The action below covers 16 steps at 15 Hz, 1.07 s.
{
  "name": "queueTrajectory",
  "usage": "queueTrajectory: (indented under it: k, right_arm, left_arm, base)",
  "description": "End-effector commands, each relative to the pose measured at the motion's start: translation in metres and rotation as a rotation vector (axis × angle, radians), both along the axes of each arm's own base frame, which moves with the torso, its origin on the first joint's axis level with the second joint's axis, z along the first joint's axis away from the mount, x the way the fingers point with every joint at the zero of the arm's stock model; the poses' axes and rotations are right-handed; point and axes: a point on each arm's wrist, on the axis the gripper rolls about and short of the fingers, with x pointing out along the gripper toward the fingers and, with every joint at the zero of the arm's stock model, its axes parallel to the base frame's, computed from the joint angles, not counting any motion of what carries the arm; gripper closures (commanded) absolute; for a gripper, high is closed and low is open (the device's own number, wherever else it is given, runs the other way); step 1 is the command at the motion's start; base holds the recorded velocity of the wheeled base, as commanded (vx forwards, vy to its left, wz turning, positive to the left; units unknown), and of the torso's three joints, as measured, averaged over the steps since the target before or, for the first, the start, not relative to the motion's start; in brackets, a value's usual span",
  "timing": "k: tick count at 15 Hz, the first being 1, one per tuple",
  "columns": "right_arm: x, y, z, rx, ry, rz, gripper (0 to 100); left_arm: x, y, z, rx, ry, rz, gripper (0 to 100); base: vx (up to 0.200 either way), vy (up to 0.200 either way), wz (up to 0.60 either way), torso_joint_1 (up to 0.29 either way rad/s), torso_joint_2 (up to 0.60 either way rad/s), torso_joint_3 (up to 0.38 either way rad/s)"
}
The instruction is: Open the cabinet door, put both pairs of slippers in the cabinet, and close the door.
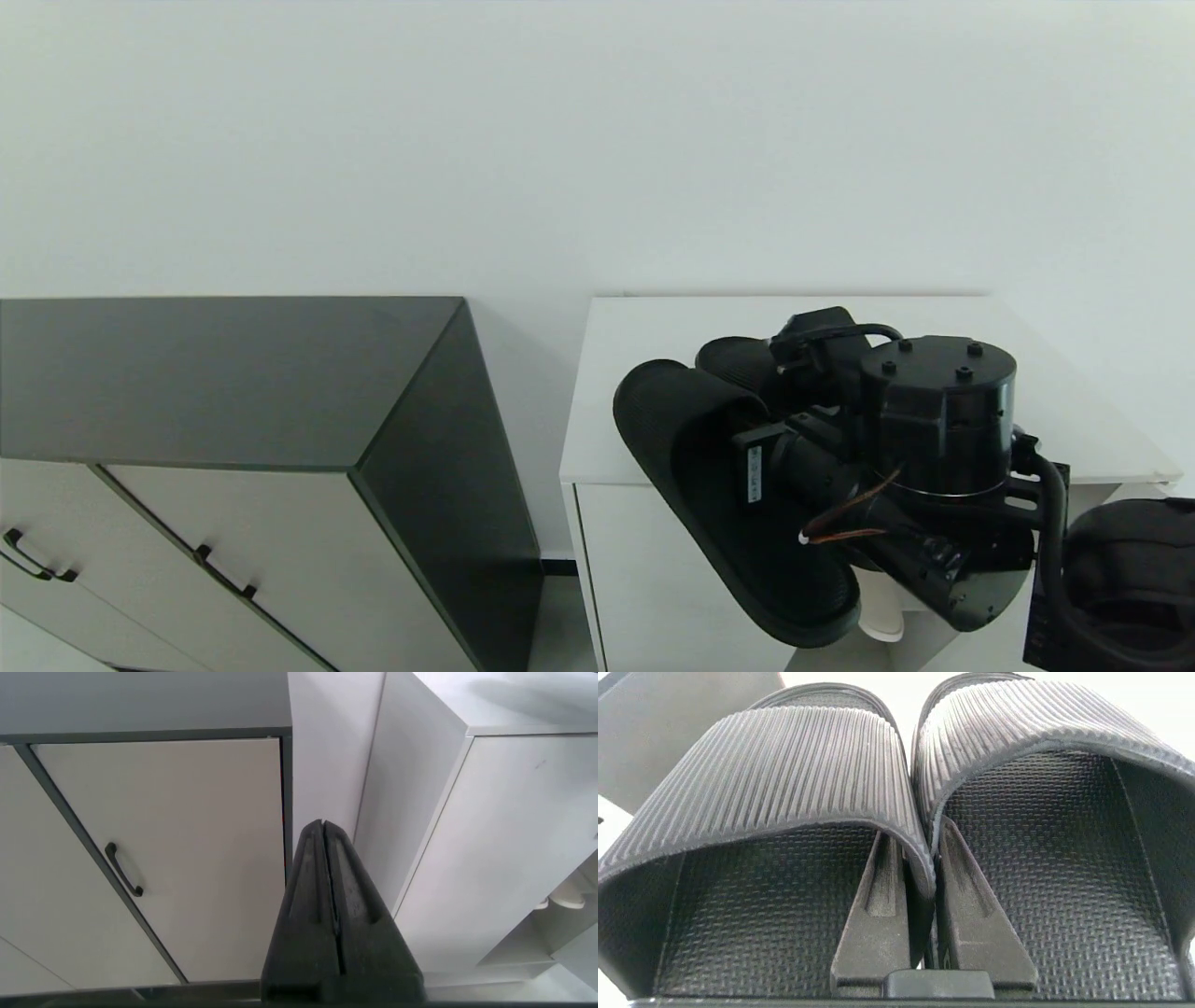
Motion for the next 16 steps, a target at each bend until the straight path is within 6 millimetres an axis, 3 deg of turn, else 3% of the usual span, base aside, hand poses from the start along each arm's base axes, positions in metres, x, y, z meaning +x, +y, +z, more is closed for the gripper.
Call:
queueTrajectory:
  k: [1,16]
  right_arm:
    - [-0.0016,-0.0001,0.0012,0.002,-0.003,0.004,100]
    - [-0.0049,-0.0006,-0.0048,-0.012,0.011,0.006,100]
  left_arm:
    - [0.0000,0.0000,0.0000,0.001,0.000,0.000,100]
    - [0.0001,0.0000,0.0000,-0.001,0.001,0.000,100]
  base:
    - [0.000,0.000,0.00,0.000,0.00,0.000]
    - [-0.187,0.000,0.00,0.001,0.00,0.004]
